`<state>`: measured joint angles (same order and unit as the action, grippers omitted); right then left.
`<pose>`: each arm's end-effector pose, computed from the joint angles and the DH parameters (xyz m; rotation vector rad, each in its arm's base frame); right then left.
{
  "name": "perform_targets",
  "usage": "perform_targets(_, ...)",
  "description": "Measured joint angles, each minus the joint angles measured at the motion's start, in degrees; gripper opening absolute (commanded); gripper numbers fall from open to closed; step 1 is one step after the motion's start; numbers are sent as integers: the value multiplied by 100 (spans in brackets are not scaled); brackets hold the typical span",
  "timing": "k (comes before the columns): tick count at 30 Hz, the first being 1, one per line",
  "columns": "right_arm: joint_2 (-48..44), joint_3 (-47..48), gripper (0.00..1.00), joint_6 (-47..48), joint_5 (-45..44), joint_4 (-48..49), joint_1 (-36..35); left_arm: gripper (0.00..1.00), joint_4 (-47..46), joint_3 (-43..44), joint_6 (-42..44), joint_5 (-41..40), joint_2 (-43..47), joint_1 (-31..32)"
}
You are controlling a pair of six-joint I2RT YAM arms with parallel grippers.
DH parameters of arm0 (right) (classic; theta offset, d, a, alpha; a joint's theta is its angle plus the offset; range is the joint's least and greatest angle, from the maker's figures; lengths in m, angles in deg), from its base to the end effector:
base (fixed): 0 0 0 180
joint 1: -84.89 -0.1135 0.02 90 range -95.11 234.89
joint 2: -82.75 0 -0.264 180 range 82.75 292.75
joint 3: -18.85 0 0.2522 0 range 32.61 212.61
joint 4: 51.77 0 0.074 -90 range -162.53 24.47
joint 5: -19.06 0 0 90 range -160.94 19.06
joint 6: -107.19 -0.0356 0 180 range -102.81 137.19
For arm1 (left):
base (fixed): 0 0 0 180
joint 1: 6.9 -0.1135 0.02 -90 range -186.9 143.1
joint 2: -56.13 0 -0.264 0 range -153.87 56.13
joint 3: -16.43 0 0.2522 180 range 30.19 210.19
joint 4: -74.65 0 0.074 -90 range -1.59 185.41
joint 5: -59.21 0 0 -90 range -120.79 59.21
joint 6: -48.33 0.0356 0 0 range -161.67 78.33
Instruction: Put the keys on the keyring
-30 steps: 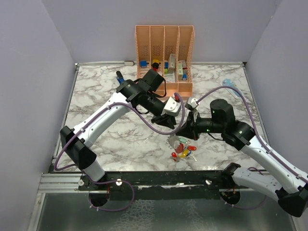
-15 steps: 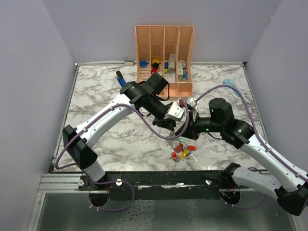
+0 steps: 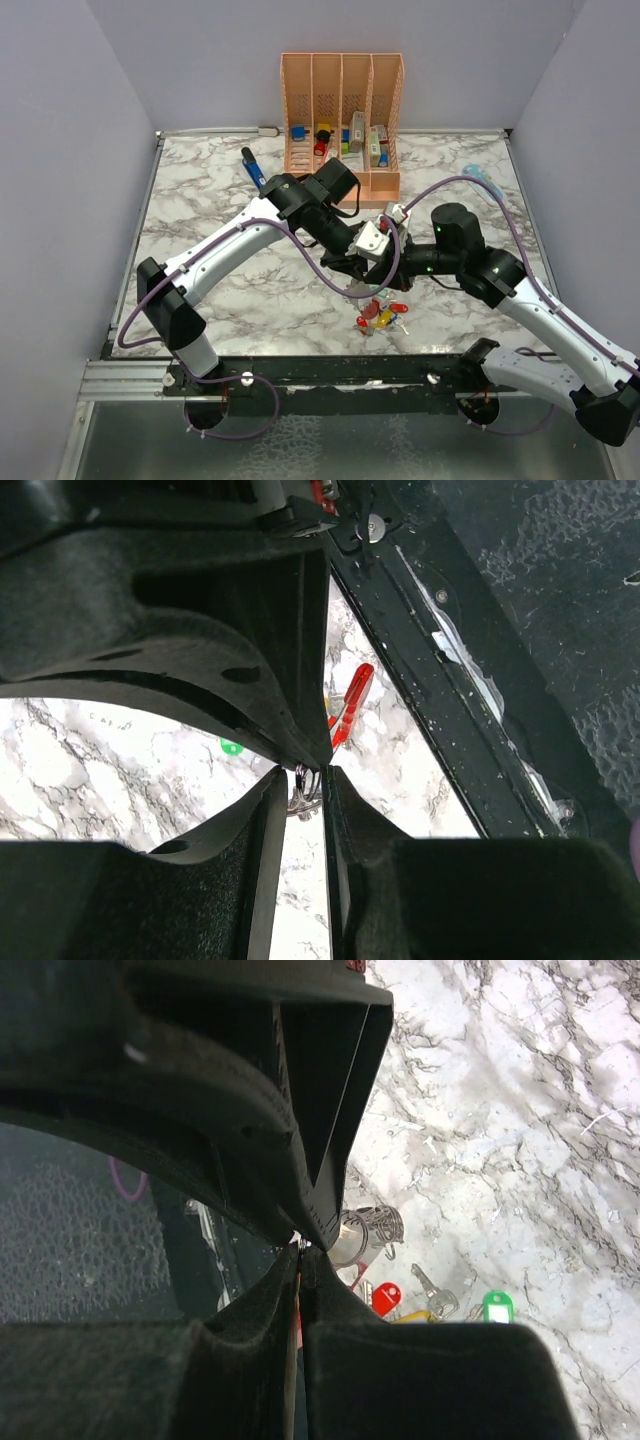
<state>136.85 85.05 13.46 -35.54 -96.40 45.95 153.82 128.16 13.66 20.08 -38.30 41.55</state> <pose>0.1416 0.1409 0.3248 -1.0254 1.9673 1.0855 0.1960 -0.2628 0.3666 2.0583 1.2522 -1.0998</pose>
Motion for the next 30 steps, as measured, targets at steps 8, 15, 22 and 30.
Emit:
perform_targets(8, 0, 0, 1, -2, -2, -48, 0, 3, 26, 0, 7, -90, -33, 74)
perform_targets(15, 0, 0, 1, -4, 11, -116, 0, 0, 22, 0, -15, -170, -48, 114)
perform_targets(22, -2, 0, 1, -4, 7, -149, 0, 0, 0, -7, -133, -170, -63, 118)
perform_targets(30, -203, 26, 36, -46, -339, -302, 2, 0, -350, -114, -570, -271, -63, 142)
